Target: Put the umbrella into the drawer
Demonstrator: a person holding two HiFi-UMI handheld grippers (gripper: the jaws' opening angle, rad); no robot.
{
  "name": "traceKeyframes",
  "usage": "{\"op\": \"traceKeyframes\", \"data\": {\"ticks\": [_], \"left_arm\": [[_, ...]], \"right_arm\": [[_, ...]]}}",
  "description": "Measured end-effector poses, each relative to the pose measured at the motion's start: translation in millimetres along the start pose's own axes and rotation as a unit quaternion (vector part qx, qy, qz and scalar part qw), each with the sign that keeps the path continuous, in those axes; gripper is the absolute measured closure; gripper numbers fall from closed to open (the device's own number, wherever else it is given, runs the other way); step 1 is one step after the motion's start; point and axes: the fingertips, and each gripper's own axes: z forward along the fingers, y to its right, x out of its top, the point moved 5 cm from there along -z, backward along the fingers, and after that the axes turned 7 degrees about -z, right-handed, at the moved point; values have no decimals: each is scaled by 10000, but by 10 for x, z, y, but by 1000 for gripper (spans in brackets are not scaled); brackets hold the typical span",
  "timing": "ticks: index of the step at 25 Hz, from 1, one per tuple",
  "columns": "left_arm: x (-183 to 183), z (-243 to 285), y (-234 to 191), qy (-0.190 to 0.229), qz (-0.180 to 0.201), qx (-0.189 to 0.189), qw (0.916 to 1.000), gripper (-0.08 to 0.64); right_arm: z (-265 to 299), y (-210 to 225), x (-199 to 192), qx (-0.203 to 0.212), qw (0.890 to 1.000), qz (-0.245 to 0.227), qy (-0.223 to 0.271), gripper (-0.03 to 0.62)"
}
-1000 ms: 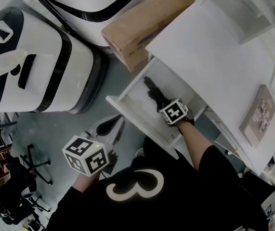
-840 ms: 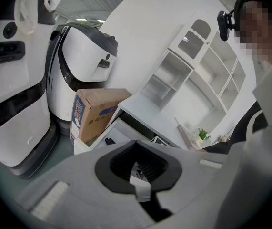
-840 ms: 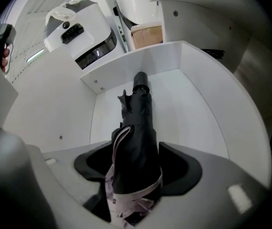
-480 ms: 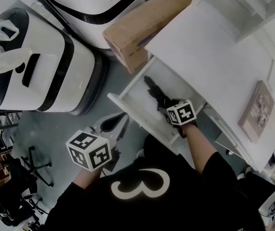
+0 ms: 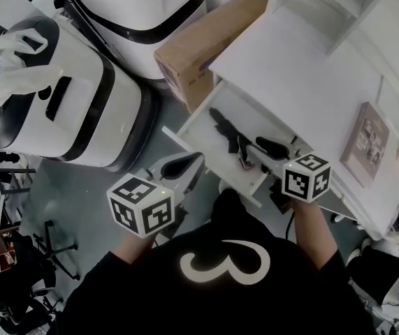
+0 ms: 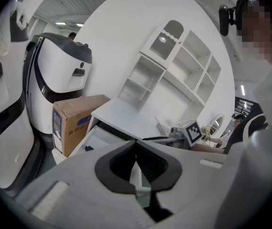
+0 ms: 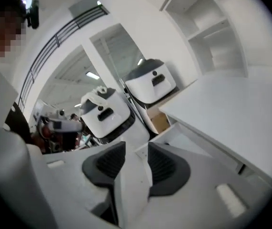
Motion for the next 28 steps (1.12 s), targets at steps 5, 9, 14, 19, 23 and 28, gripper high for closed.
{"op": "traceKeyframes", "data": {"ticks": [5,9,14,19,23,28], "left_arm": [[5,-168,251,155,187,-241,9994,551],[22,-315,486,309,311,-439,9981,551],[86,-550,755,528,507,-700,9949,551],[100,-697,937,742,724,-910,9904,551],[61,-724,967,737,714,-948,9902,551],[44,-738,1010,733,747,-937,9901,551]], "right_arm": [[-546,-632,371,312,9948,-272,927,548],[-855,-919,446,162,9898,-854,1129,589],[-1129,-1234,488,96,9835,-1157,1391,589],[-1237,-1418,479,19,9789,-1410,1482,589],[-1244,-1501,446,46,9778,-1464,1501,589],[-1261,-1488,408,-27,9783,-1445,1484,589]]}}
